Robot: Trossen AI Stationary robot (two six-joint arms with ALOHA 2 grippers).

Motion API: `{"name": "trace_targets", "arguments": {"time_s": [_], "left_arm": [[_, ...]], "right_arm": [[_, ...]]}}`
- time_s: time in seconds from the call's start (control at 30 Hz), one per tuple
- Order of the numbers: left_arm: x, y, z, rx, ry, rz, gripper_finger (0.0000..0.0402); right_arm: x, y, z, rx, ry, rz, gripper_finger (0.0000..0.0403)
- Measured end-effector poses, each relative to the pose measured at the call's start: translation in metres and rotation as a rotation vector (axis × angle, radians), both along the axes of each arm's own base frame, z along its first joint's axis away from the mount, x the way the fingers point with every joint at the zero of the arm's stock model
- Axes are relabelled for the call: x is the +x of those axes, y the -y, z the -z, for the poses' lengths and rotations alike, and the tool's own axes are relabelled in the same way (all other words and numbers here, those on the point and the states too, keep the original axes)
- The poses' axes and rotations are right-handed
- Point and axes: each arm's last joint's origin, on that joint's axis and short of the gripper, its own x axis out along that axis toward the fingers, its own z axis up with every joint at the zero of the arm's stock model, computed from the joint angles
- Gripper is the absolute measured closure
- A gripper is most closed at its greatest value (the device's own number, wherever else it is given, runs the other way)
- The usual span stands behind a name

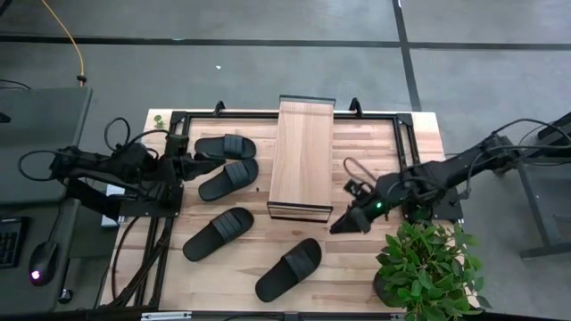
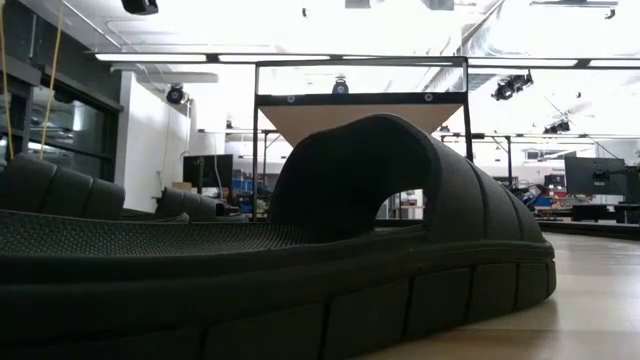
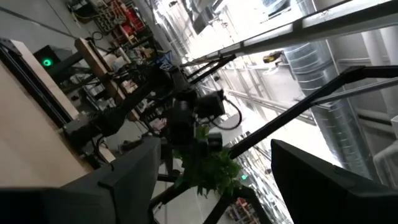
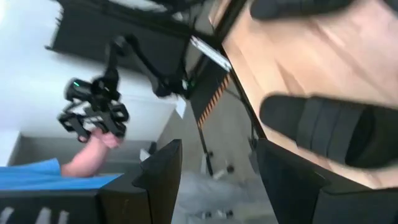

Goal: Pick and place slides into the shelf
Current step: Put the black slide on the shelf

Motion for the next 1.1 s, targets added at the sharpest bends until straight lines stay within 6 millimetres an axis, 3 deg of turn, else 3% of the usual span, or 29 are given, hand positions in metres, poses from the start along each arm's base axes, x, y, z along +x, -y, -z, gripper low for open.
{"name": "trace_targets", "arguments": {"time_s": [0.63,0.83,1.1], "left_arm": [[0.004,0.000,0.003,0.000,-0.024,0.000,0.0117],[0.004,0.000,0.003,-0.006,-0.023,0.001,0.0117],[0.005,0.000,0.003,-0.020,-0.026,0.005,0.0117]], "right_arm": [[0.044,-0.056,0.066,0.000,-0.204,-0.087,0.0203],[0.057,-0.061,0.085,-0.024,-0.234,-0.087,0.0203],[0.073,-0.054,0.109,-0.079,-0.283,-0.078,0.0203]]}}
